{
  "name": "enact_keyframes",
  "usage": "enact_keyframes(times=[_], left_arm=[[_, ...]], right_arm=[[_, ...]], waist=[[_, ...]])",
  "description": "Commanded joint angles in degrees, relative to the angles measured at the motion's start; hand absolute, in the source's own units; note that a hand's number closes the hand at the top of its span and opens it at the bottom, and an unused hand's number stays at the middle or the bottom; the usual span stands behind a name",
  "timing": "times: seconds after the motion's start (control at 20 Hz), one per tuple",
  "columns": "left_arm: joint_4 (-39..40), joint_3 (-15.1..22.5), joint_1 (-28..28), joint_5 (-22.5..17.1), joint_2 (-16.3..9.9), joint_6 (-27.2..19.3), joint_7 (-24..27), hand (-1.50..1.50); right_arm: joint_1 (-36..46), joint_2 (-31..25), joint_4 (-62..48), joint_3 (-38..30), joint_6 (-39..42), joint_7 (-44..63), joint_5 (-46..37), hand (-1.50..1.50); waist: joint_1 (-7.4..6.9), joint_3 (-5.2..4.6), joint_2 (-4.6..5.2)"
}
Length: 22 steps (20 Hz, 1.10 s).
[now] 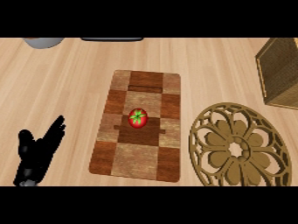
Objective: Pick the can from the placemat and place it in the basket
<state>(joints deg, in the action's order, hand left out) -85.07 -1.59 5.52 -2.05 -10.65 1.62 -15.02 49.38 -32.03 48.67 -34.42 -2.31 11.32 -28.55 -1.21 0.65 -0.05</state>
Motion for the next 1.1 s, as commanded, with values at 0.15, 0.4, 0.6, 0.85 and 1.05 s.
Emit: enact_keyframes(times=[0.15,0.4,0.6,0.85,1.05], left_arm=[[3.7,0.3,1.7,0.1,0.7,0.5,-0.9,0.00],[2.4,-0.8,-0.2,0.3,-0.3,0.1,-3.4,0.00],[1.1,1.5,2.4,1.4,2.0,-0.3,-2.1,0.00],[3.9,-0.6,0.9,-0.1,0.6,1.5,-1.0,0.00],[5.1,-0.1,3.1,1.2,1.2,1.2,1.7,0.00]], right_arm=[[-3.2,-6.3,-8.7,4.2,-5.0,-1.8,-9.3,1.50],[-3.9,-9.9,-13.3,4.5,-3.9,-10.6,-8.6,-1.50],[-0.8,-11.1,-18.3,3.3,-6.2,-13.1,-7.7,-1.50],[1.8,-13.8,-19.4,-0.3,-6.5,-13.0,-3.8,-1.50],[-0.5,-15.4,-21.6,-4.3,-7.2,-15.2,-0.1,-1.50]], waist=[[-0.37,-0.62,0.89],[-0.02,-0.57,0.59],[-0.42,-0.56,0.57],[0.12,-0.61,0.42],[0.28,-0.59,0.49]])
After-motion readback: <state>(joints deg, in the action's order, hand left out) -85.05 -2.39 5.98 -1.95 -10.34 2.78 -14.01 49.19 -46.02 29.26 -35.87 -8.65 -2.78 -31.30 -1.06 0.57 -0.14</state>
